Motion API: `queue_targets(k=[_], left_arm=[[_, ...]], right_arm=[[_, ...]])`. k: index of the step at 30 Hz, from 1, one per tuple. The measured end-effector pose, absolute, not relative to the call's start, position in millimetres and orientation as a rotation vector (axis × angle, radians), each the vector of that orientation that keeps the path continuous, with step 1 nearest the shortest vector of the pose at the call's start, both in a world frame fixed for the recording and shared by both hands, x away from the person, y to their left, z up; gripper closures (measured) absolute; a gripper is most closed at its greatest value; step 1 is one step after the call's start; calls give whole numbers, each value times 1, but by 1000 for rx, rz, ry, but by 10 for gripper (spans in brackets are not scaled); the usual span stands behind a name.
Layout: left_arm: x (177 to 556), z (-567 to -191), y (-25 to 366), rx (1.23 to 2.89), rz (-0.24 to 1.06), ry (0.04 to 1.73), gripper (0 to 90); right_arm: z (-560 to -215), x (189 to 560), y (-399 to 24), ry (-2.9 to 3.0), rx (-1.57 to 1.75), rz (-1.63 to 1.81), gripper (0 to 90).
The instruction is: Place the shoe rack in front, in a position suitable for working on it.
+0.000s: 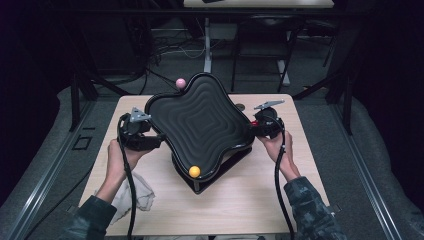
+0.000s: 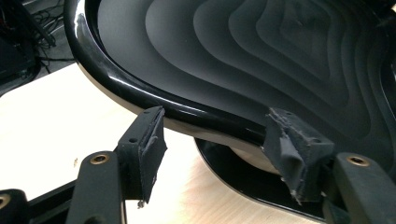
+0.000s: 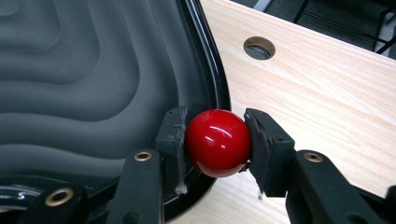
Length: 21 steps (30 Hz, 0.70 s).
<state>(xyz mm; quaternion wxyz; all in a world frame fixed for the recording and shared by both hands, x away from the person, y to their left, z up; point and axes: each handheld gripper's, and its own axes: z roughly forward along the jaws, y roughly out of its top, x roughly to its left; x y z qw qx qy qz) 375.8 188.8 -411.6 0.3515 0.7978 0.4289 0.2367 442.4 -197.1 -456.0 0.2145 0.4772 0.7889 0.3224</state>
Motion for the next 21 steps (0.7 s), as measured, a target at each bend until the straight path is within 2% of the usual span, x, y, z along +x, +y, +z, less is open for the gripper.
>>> queue_targets(k=[7, 13, 21], left_arm=[[394, -422, 197, 2031, 544, 1153, 425], [406, -419, 192, 2054, 596, 1138, 500], [429, -416, 181, 2057, 661, 1136, 485]], right_arm=[[-458, 432, -199, 2189, 1300, 912, 597], [-459, 423, -200, 2195, 1279, 917, 598], [-460, 413, -196, 2204, 1268, 928, 598]])
